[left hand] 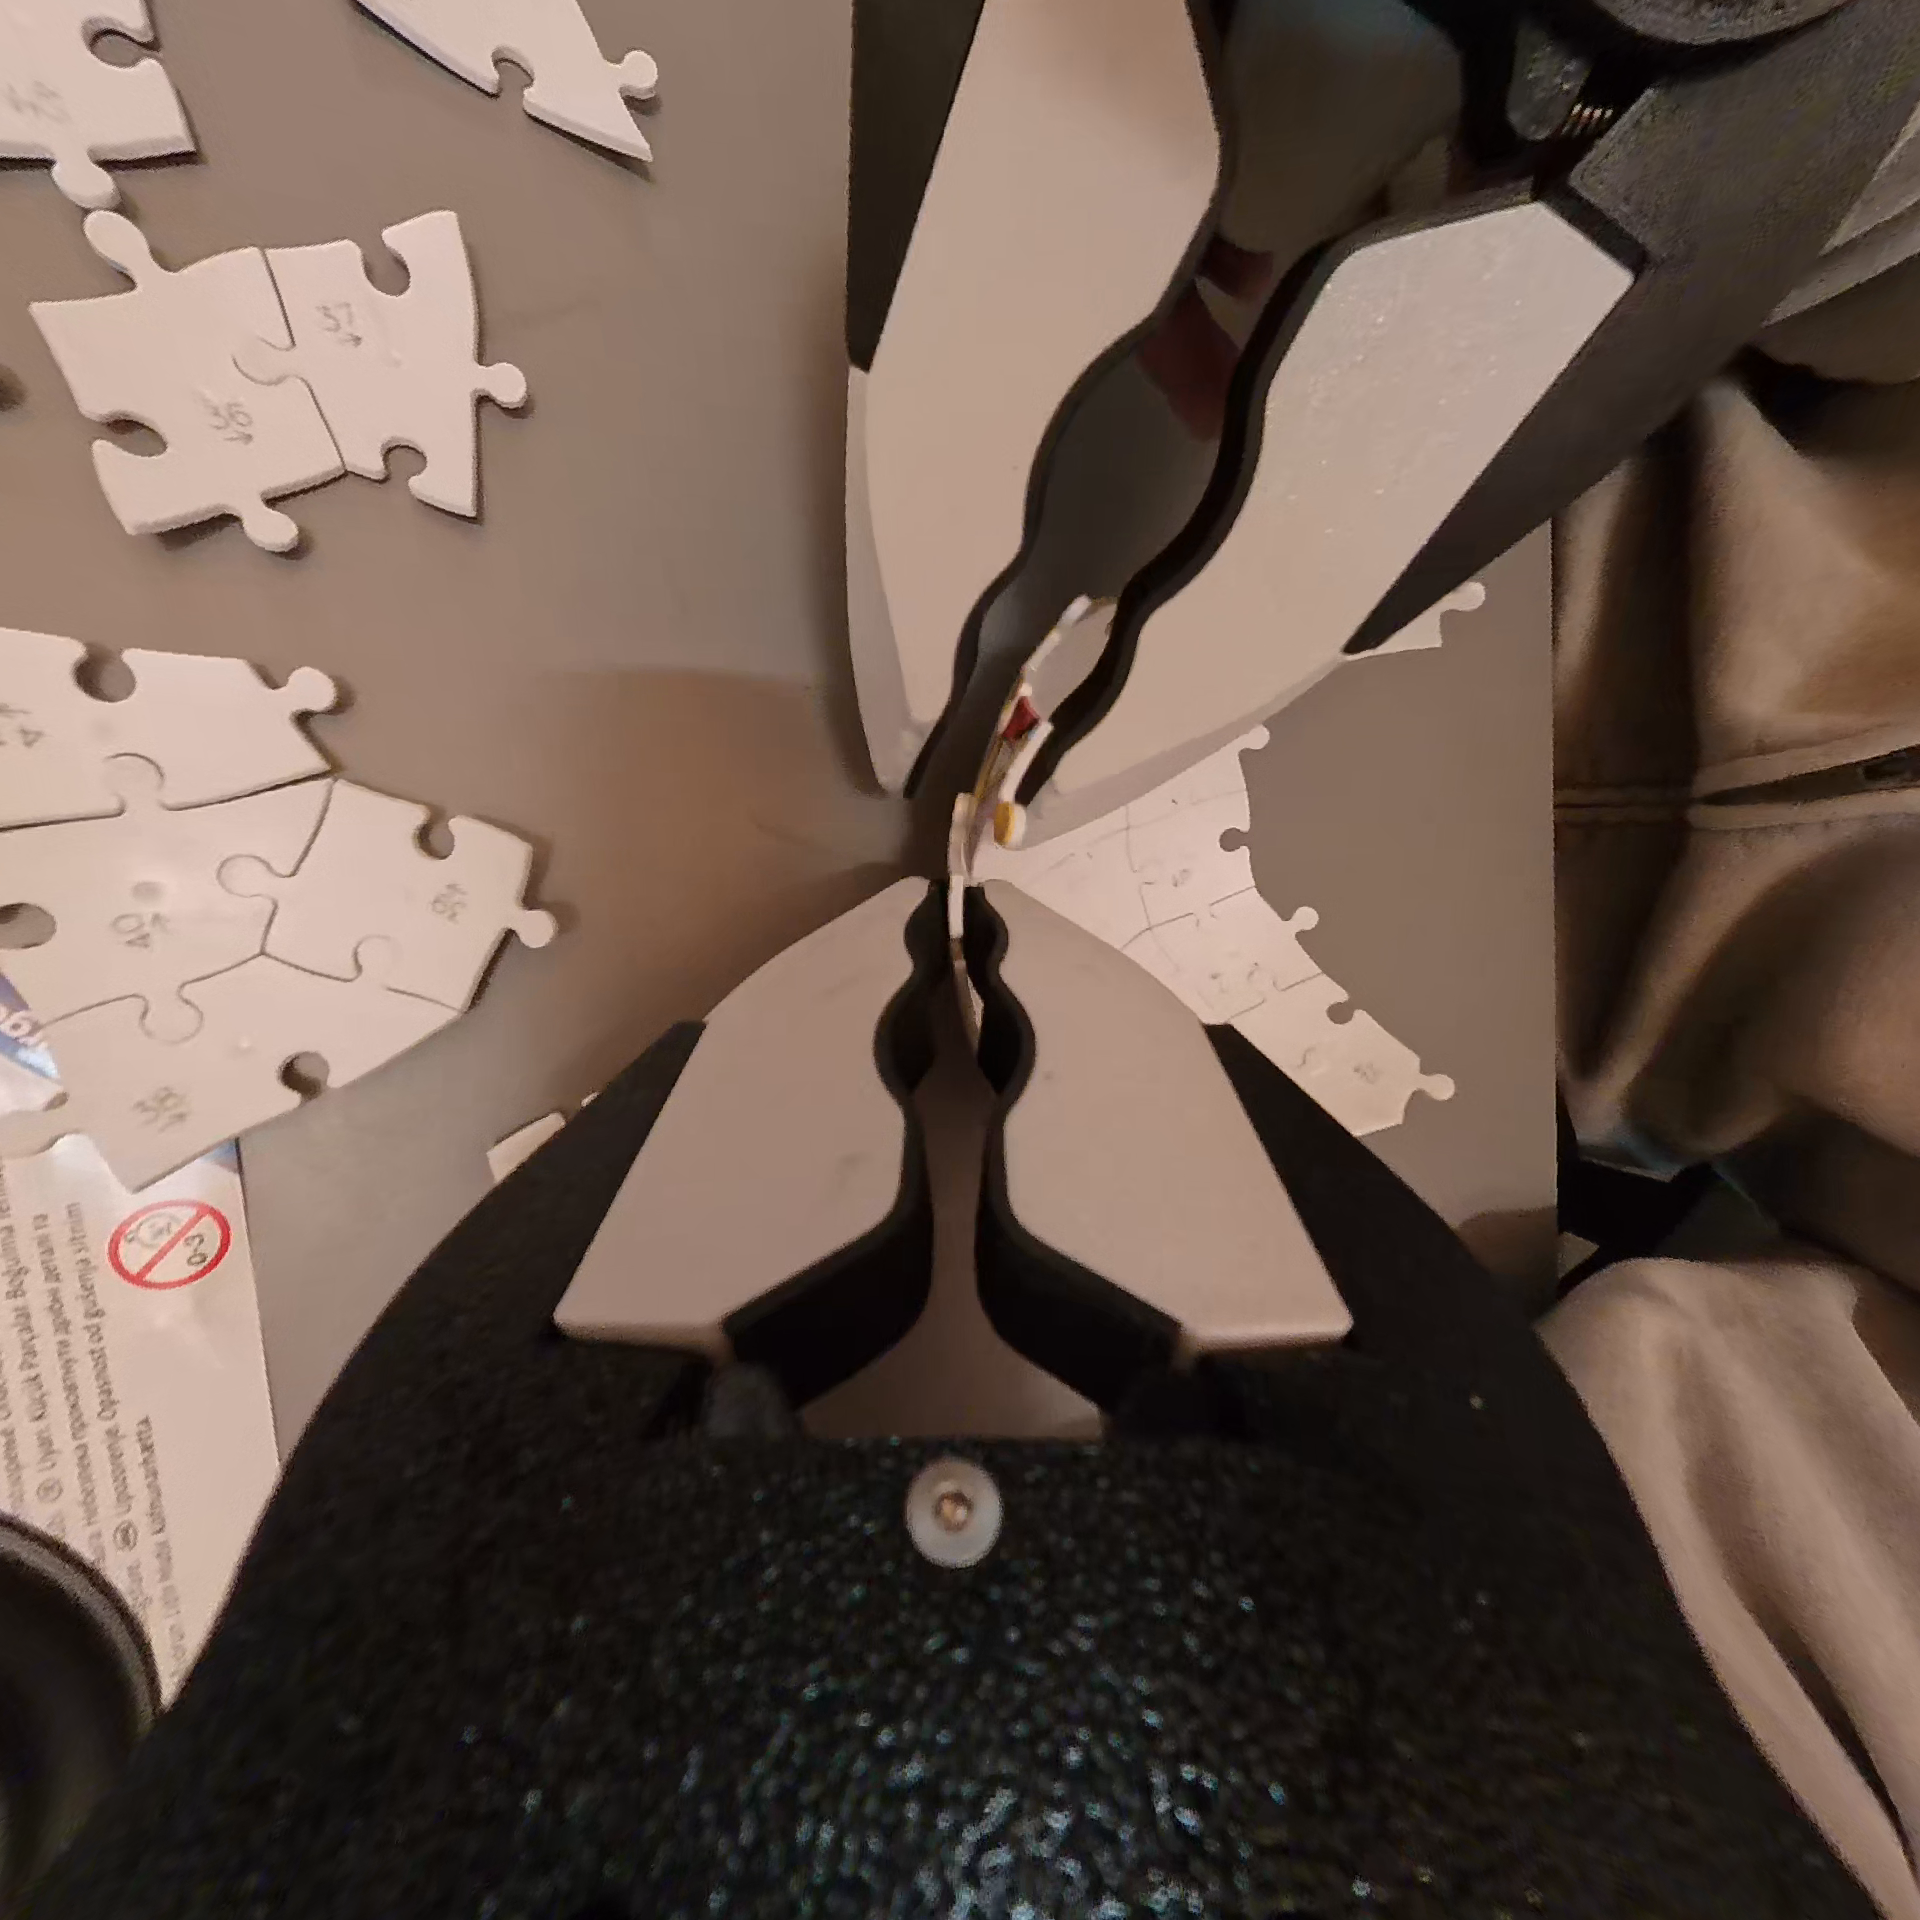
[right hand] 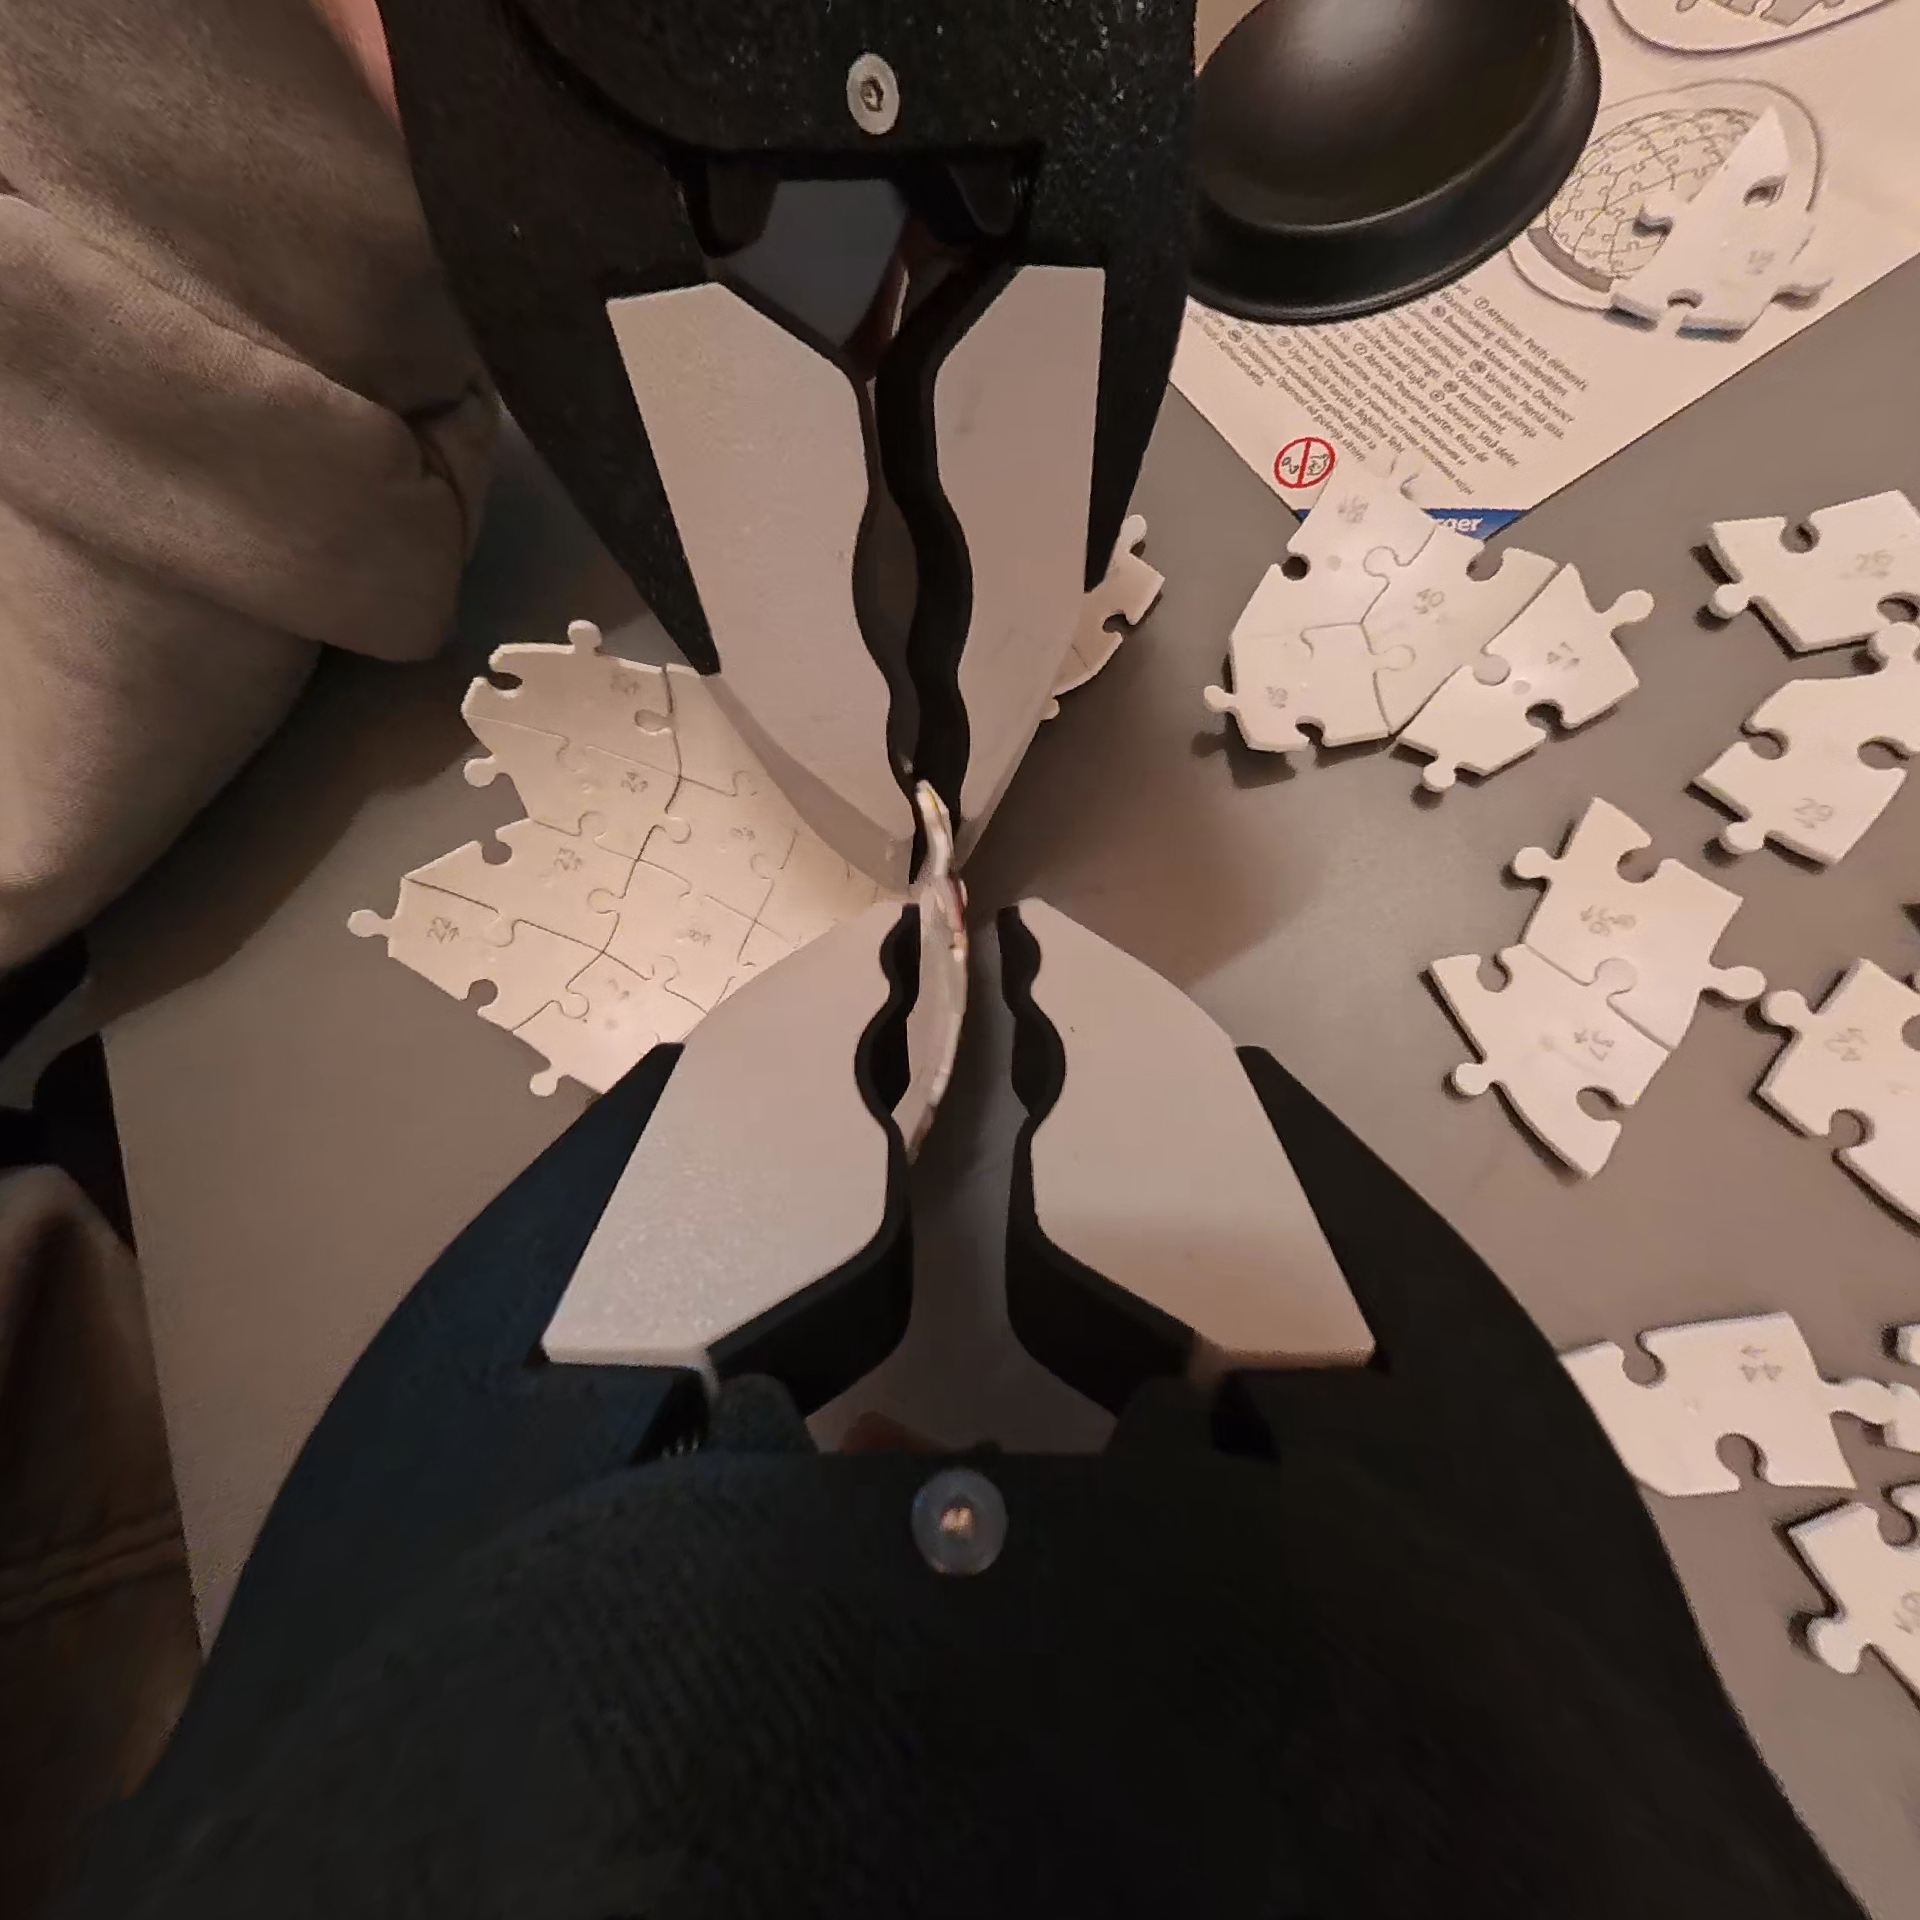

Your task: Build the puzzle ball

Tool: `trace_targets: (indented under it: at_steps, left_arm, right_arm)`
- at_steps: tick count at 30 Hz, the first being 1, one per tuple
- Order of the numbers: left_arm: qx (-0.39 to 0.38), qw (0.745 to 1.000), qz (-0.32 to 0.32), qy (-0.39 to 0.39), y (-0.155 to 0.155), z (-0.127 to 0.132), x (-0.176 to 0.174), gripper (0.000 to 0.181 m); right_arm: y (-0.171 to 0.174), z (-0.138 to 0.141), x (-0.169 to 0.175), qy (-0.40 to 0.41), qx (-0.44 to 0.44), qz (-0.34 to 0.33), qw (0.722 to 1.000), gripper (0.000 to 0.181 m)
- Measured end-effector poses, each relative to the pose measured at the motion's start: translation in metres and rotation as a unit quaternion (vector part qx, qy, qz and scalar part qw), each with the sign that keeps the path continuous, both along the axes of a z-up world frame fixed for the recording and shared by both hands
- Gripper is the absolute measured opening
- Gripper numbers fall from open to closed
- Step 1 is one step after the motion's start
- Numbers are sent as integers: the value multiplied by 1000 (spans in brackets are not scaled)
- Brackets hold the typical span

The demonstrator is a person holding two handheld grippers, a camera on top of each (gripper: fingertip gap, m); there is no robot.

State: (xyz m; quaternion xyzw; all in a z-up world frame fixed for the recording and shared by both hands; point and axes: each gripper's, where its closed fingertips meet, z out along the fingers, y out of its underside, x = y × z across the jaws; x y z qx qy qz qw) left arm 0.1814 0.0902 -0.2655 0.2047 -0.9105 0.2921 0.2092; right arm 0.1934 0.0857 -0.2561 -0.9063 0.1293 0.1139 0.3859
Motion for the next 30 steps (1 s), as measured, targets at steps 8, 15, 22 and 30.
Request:
trace_targets:
  at_steps: [8,15,22,30]
  left_arm:
    - [-5,1000,-3,-11,0,0,1,2]
    - [-13,998,-1,-54,-1,3,9,2]
    - [-21,999,14,-33,-3,3,11,2]
    - [-18,999,18,-30,-3,2,12,2]
  right_arm:
    - [2,2,0,3,11,7,1000,6]
    - [1,5,7,73,40,-30,996,5]
    - [-1,9,8,10,35,-8,999,20]
    - [-1,11,12,-43,25,4,999,24]
